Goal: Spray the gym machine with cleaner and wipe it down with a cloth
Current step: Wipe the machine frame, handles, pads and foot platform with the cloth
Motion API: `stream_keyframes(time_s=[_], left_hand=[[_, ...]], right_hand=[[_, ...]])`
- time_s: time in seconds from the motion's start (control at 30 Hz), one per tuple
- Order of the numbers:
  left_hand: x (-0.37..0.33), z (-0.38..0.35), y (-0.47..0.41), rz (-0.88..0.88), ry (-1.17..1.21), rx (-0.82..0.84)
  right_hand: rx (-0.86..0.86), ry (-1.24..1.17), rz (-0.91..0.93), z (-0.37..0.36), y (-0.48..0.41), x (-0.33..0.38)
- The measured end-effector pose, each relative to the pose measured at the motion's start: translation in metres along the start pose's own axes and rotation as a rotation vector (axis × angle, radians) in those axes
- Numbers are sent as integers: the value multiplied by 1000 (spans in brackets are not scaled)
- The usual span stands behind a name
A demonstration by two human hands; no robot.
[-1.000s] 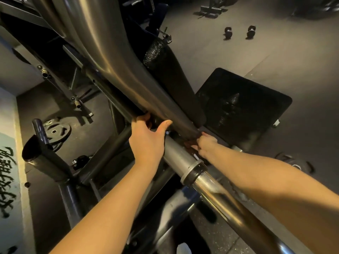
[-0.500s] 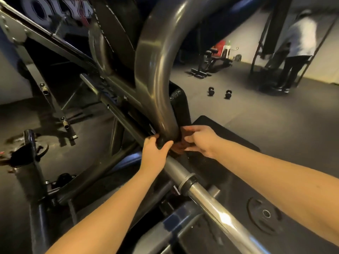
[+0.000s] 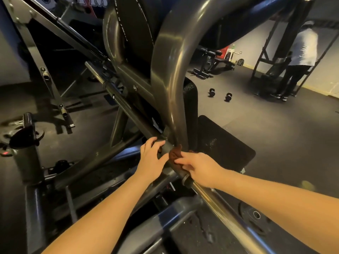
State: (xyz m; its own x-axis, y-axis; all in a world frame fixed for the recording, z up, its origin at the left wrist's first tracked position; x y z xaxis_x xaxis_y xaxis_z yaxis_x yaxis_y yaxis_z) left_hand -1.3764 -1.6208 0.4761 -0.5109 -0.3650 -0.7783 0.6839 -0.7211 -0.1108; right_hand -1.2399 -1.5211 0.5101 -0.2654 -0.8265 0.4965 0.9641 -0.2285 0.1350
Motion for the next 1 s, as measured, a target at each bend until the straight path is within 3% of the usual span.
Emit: stream_keyframes(time_s=[0.23,0.4,0.53,0.8,1.0], left_hand=[[-3,-2,1,12,-37,10],[-12,-6,5,24,-191,-1],[-48,-21,30,-194,-259,-54],[-57,-43,45,-283,-286,11],[-57,-46,54,-285,-213,-10]], right_hand=[[-60,-411,-214,18,-1,-32],[-107,-276,-224,20,77,-49],[-67,-154,-239,10,144,-38],[-190,-321,-189,-5,120,-36],[-138,-125,-33,-15,187,-33]])
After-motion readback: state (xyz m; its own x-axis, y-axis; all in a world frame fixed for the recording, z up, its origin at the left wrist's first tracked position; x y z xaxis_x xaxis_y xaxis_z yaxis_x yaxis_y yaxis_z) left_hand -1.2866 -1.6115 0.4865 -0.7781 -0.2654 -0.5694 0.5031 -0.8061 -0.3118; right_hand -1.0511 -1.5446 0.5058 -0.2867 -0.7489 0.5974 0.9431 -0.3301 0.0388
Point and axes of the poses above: each hand's wrist, its own y-axis away from the middle knuckle, its own z-axis out of the back of the hand, x = y × z, the point moved 7 cm from there along -y, towards the middle knuckle, and after that the axes turned 4 degrees about -y, right-handed, at the moved point
